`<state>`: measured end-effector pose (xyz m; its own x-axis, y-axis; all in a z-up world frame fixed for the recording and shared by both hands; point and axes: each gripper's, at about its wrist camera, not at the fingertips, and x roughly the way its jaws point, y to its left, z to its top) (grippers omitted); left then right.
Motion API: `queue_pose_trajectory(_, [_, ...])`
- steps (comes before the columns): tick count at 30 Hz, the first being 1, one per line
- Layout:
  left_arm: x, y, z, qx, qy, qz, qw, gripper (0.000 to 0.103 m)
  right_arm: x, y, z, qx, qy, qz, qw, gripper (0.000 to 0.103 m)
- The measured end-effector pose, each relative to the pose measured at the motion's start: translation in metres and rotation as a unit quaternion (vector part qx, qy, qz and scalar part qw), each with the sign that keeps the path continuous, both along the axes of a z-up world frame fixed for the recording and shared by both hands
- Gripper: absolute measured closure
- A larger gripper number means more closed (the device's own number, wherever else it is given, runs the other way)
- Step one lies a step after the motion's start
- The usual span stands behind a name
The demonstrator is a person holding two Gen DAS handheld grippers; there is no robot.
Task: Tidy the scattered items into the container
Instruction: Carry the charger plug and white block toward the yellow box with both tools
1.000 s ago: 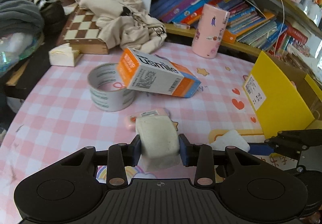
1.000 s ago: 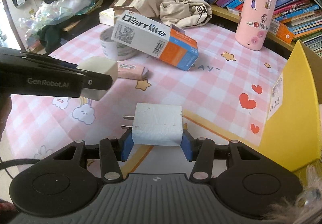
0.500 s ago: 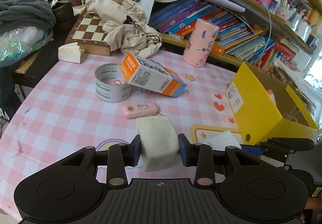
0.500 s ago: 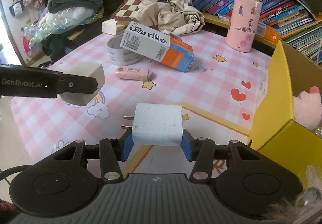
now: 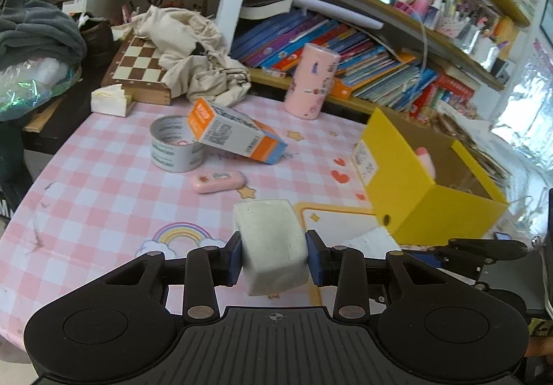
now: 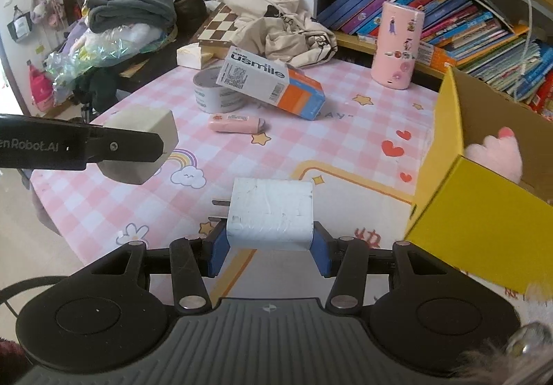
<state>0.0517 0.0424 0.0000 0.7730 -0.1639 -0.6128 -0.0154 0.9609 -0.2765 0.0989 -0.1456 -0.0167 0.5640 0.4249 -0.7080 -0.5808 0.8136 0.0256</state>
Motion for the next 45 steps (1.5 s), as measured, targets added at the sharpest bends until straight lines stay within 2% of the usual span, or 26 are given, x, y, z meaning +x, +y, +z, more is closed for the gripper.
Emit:
queue_pose_trajectory(10, [-0.02, -0.009, 0.001, -0.023, -0.004, -0.014, 0.9996, 0.068, -0.025, -0.025, 0.004, 0.0, 0.001, -0.039, 0.999, 0.056])
queue_pose_trajectory(23, [-0.017, -0.044, 0.0, -0.029, 0.001, -0.071, 0.9971, 0.07, -0.047, -0.064, 0.002, -0.001, 0.002, -0.089, 0.996, 0.056])
queue_pose_trajectory(35, [0.004, -0.099, 0.001, -0.023, 0.009, -0.156, 0.9875, 0.071, -0.058, -0.126, 0.002, 0.007, 0.004, -0.183, 0.983, 0.056])
queue_pose_trajectory(45, [0.023, -0.138, 0.007, -0.013, 0.003, -0.196, 0.9805, 0.071, -0.053, -0.163, 0.004, 0.005, -0.003, -0.223, 0.975, 0.056])
